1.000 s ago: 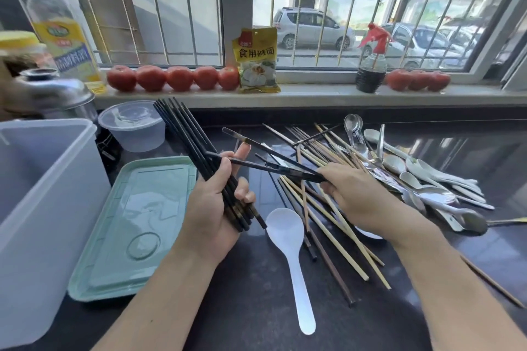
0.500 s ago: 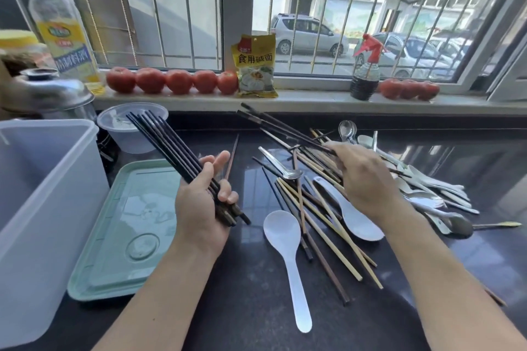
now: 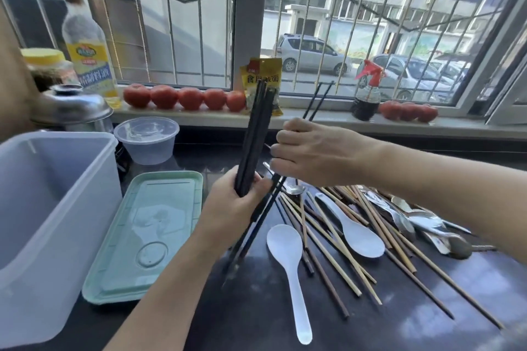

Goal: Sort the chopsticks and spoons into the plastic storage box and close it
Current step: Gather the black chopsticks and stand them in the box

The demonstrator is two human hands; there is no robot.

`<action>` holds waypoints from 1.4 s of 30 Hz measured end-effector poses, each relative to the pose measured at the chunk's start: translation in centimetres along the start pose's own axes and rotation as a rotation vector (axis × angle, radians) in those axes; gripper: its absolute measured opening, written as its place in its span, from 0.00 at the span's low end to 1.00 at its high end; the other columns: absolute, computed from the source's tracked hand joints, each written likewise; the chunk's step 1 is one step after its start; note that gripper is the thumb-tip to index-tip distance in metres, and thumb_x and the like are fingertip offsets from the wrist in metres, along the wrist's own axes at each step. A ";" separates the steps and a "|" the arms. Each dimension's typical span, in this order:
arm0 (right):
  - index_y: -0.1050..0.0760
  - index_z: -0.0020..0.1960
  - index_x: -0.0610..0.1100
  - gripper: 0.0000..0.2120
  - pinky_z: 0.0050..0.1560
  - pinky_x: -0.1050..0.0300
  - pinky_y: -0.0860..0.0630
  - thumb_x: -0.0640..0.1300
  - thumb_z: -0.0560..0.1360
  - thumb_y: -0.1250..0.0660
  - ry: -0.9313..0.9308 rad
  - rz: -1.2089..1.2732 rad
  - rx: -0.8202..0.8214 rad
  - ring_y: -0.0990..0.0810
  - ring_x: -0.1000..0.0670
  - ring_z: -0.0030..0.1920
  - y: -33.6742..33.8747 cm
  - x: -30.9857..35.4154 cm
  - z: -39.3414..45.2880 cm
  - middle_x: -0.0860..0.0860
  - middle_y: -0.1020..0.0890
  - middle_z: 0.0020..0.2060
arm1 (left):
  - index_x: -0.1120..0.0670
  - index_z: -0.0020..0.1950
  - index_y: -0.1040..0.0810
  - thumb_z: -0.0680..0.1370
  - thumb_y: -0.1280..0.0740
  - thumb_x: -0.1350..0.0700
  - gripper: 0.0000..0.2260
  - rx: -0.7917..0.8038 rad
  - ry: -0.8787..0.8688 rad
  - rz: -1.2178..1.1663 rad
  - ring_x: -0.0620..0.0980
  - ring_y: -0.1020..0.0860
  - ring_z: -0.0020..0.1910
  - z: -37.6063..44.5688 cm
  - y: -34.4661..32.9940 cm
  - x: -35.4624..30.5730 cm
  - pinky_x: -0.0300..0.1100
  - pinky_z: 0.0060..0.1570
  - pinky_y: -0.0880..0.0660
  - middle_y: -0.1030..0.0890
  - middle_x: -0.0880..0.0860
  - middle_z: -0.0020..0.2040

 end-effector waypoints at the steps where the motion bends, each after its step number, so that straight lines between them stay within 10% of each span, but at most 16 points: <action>1: 0.27 0.54 0.44 0.12 0.66 0.47 0.35 0.35 0.82 0.48 0.038 -0.007 -0.027 0.27 0.45 0.50 0.9 0.1 0.8 0.47 0.23 0.47 | 0.55 0.46 0.23 0.78 0.27 0.45 0.13 0.074 0.051 -0.054 0.44 0.32 0.27 -0.1 -0.4 -0.1 0.38 0.28 0.34 0.16 0.49 0.37; 4: 0.28 0.53 0.43 0.10 0.67 0.45 0.32 0.36 0.82 0.48 0.059 0.002 -0.047 0.26 0.45 0.49 2.7 -0.6 2.7 0.47 0.24 0.46 | 0.58 0.49 0.23 0.69 0.24 0.35 0.28 0.152 0.195 -0.354 0.47 0.32 0.25 -0.3 0.0 0.3 0.38 0.25 0.35 0.17 0.53 0.35; 10: 0.27 0.57 0.40 0.07 0.73 0.40 0.37 0.36 0.82 0.42 0.006 -0.131 -0.141 0.26 0.40 0.60 2.2 0.5 5.3 0.43 0.23 0.54 | 0.55 0.41 0.28 0.79 0.29 0.55 0.11 0.311 0.289 -0.773 0.48 0.32 0.31 -0.9 -0.4 0.4 0.39 0.29 0.34 0.31 0.52 0.30; 13: 0.29 0.68 0.39 0.17 0.77 0.39 0.42 0.37 0.79 0.41 -0.323 -0.120 -0.281 0.31 0.38 0.71 1.6 -0.2 4.9 0.40 0.26 0.67 | 0.57 0.44 0.30 0.80 0.31 0.55 0.10 0.209 0.225 -0.701 0.51 0.28 0.32 -0.5 0.2 0.5 0.44 0.35 0.30 0.30 0.52 0.32; 17: 0.38 0.78 0.47 0.28 0.74 0.41 0.35 0.54 0.81 0.36 -0.903 1.103 -0.505 0.30 0.49 0.72 0.1 -2.1 1.7 0.48 0.29 0.72 | 0.59 0.45 0.29 0.83 0.35 0.60 0.08 0.094 -0.086 -0.232 0.48 0.28 0.31 -0.4 1.2 -1.4 0.38 0.36 0.28 0.27 0.52 0.32; 20: 0.37 0.77 0.52 0.34 0.73 0.39 0.34 0.67 0.77 0.42 -0.747 1.915 -0.560 0.26 0.50 0.70 0.0 -0.1 2.3 0.50 0.25 0.70 | 0.59 0.46 0.27 0.83 0.36 0.63 0.06 0.087 -0.174 -0.106 0.45 0.28 0.31 -0.8 0.8 -2.7 0.33 0.34 0.30 0.26 0.55 0.33; 27: 0.33 0.69 0.49 0.23 0.64 0.45 0.23 0.45 0.77 0.29 -0.807 1.730 -0.491 0.18 0.54 0.57 0.8 3.5 4.0 0.52 0.16 0.55 | 0.52 0.42 0.24 0.76 0.37 0.73 0.15 0.066 -0.120 -0.003 0.46 0.23 0.32 -0.8 0.0 -1.9 0.40 0.31 0.28 0.21 0.50 0.32; 32: 0.25 0.59 0.59 0.14 0.62 0.49 0.24 0.47 0.77 0.28 -0.936 1.683 -0.511 0.18 0.57 0.55 -0.3 3.9 3.9 0.57 0.15 0.52 | 0.46 0.47 0.22 0.75 0.34 0.71 0.18 0.047 -0.087 -0.012 0.61 0.18 0.39 -0.7 -0.3 -1.3 0.59 0.37 0.22 0.18 0.60 0.38; 37: 0.26 0.61 0.50 0.15 0.51 0.30 0.20 0.45 0.77 0.28 -1.013 1.764 -0.518 0.15 0.46 0.48 -0.6 3.7 3.7 0.53 0.13 0.46 | 0.53 0.37 0.22 0.75 0.33 0.68 0.12 0.046 -0.036 0.018 0.49 0.21 0.32 -0.9 -0.7 -1.0 0.40 0.32 0.26 0.20 0.55 0.31; 42: 0.19 0.43 0.49 0.05 0.50 0.45 0.18 0.50 0.75 0.28 -1.039 1.578 -0.447 0.15 0.52 0.44 -0.8 3.6 4.6 0.52 0.14 0.40 | 0.58 0.37 0.21 0.75 0.37 0.70 0.12 -0.002 -0.004 0.004 0.54 0.21 0.30 -0.7 -0.5 -0.2 0.41 0.31 0.25 0.20 0.59 0.30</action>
Point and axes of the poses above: each hand's wrist, its own z-axis towards the middle knuckle, its own y-axis out of the back of the hand, x = y × z, the point moved 6 cm from there along z, towards the middle knuckle
